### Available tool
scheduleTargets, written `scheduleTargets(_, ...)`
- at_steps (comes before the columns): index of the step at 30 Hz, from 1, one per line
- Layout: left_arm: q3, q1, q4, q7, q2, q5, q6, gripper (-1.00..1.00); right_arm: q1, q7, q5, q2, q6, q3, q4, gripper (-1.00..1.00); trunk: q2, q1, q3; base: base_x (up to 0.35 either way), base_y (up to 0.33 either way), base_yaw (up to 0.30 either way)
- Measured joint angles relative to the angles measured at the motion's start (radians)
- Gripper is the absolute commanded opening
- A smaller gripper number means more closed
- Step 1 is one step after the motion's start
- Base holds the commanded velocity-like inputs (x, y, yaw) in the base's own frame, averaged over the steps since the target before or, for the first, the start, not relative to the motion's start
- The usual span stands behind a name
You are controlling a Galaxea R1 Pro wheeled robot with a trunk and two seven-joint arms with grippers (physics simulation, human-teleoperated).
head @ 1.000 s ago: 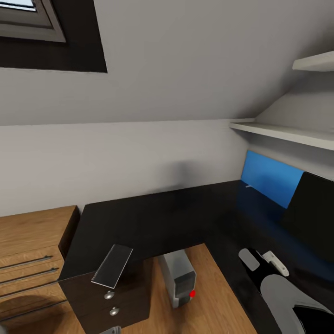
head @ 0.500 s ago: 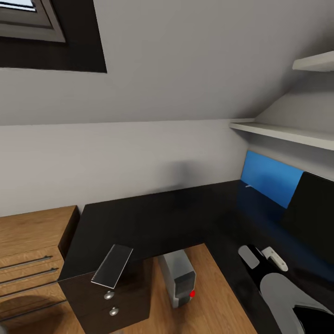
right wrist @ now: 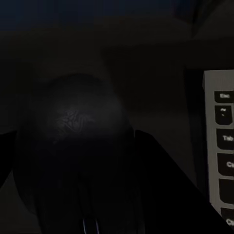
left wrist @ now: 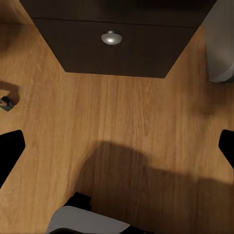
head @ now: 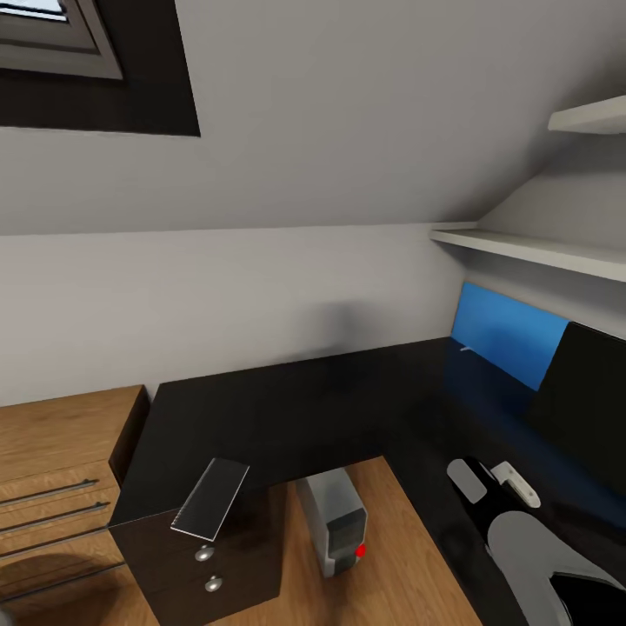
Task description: In the bedroom, organize the workspace by keeping the computer under the desk, ensuring the monitor is on the desk, placing the keyboard on the desk next to the monitor, placing the mouse on the desk next to the keyboard, moving the folder from the swivel chair onto the desk next to the mouse, stacking the notebook on top of the folder with the pen on top of the notebook, and positioning the swivel chair next to the desk.
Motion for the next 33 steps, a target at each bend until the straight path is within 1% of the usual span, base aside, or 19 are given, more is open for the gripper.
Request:
scheduleTargets(2,0.0,0.0,0.0,0.0,0.0,-0.002,-0.022,1.0,0.0,0.0,0.0,0.0,0.0,0.0,0.0,-1.0,0.0,0.0,0.0,0.0,0.0,-0.003)
scheduleTargets(5,0.0,0.0,0.0,0.0,0.0,-0.002,-0.023,1.0,0.0,0.001,0.0,0.0,0.0,0.0,0.0,-1.0,0.0,0.0,0.0,0.0,0.0,-0.093)
scheduleTargets(15,0.0,0.0,0.0,0.0,0.001,-0.002,-0.024,1.0,0.0,0.002,0.0,0.0,0.0,0.0,0.0,-1.0,0.0,0.0,0.0,0.0,0.0,-0.199)
scheduleTargets(23,0.0,0.0,0.0,-0.001,0.0,-0.002,-0.025,1.0,0.0,0.002,-0.001,0.001,0.0,0.0,-0.001,-1.0,0.0,0.0,0.0,0.0,0.0,-0.014)
scheduleTargets(26,0.0,0.0,0.0,-0.001,0.0,-0.002,-0.025,1.0,0.0,0.003,-0.002,0.0,0.001,-0.002,-0.001,-1.0,0.0,0.0,0.0,0.0,0.218,0.0)
scheduleTargets(33,0.0,0.0,0.0,-0.001,0.0,-0.002,-0.025,1.0,0.0,0.002,-0.001,-0.001,-0.001,-0.004,0.0,-1.0,0.0,0.0,0.0,-0.003,0.018,0.0)
